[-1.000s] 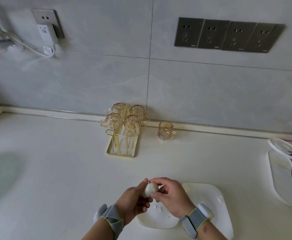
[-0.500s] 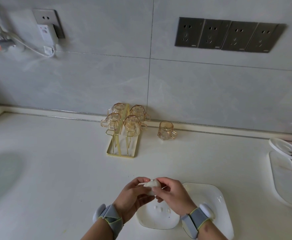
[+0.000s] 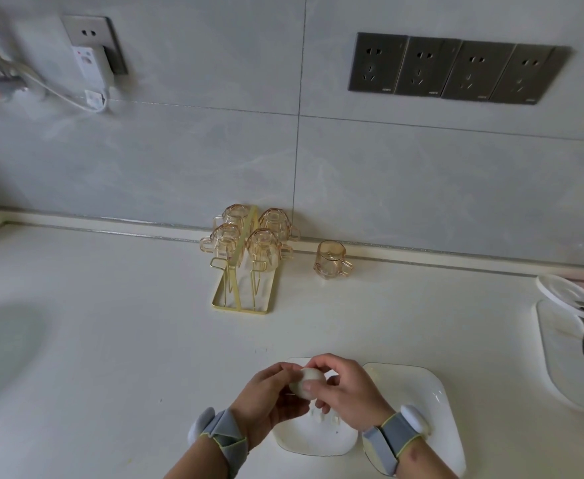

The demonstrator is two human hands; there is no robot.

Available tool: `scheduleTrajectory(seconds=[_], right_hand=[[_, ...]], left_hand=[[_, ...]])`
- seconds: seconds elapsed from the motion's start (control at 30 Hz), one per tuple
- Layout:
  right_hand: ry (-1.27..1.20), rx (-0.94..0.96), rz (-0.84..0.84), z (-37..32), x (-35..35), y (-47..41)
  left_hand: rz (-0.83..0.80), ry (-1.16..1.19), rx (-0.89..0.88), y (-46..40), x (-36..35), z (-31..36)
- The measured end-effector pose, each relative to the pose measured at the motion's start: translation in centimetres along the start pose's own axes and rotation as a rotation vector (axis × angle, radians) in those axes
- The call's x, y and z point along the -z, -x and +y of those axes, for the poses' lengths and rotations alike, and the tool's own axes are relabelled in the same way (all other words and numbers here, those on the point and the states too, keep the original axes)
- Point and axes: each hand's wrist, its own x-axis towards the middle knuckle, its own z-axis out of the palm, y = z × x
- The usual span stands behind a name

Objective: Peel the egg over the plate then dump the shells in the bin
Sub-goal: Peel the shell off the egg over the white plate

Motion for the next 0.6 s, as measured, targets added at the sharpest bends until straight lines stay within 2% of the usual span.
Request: scheduleTrajectory(seconds=[0.2,0.33,0.6], right_hand=[[-0.034,0.000,0.069,0.66,0.34,-0.22],[-0.079,-0.025,0.080,0.81,0.19,-0.35],[-0.082,-0.082,0.027,0.81,-0.11,-0.39]], left_hand=[[-0.055,0.034,0.036,0.01,0.31,0.32],[-0.114,-0.011,-0.015,0.17,0.15,0.08],[-0.046,0.002,-0.055,0.27,0.04,-0.23]])
